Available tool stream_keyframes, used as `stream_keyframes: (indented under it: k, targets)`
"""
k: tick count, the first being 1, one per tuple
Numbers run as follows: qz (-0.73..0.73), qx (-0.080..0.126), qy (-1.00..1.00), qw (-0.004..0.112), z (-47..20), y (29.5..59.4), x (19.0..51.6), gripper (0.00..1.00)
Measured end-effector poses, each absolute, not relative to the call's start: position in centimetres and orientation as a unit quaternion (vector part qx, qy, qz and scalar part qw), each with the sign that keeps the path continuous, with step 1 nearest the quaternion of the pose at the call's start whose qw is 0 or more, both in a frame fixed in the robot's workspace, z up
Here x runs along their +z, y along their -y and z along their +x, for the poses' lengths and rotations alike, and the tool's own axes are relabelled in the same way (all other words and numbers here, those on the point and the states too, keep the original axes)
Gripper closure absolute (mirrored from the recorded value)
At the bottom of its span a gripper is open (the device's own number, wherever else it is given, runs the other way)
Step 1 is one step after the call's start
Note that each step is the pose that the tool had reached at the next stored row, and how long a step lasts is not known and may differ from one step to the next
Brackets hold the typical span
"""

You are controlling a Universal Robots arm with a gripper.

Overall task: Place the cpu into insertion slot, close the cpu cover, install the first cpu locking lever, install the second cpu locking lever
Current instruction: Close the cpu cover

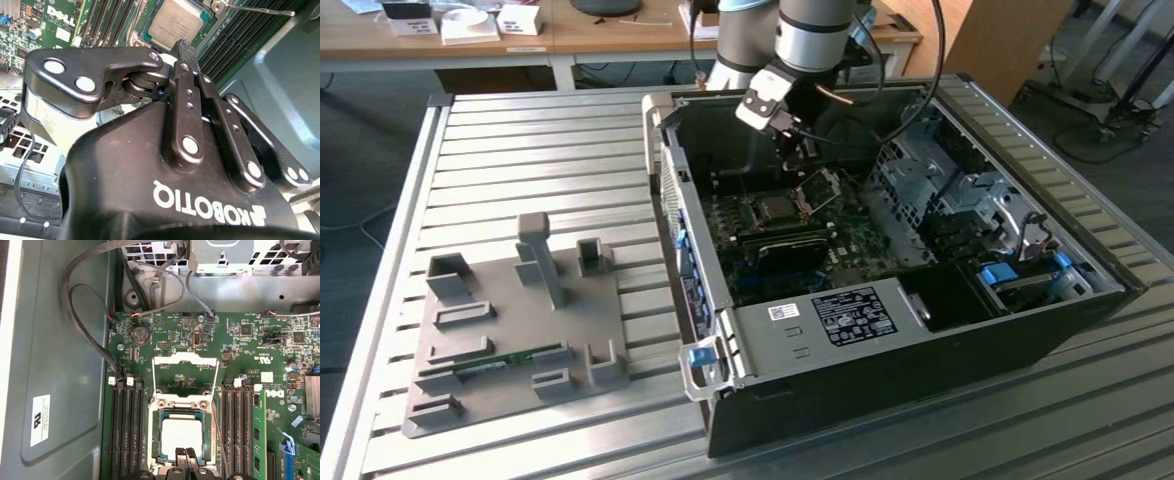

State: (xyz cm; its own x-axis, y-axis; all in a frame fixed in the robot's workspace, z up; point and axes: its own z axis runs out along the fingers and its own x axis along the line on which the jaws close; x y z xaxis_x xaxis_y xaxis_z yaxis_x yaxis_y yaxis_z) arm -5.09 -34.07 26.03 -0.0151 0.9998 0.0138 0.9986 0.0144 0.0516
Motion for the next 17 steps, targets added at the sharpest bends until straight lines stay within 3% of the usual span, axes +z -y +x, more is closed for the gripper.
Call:
stream_keyframes:
  k: [17]
  targets:
    - [0.702, 0.023, -0.712, 0.013, -4.23, 34.06, 26.1, 0.89]
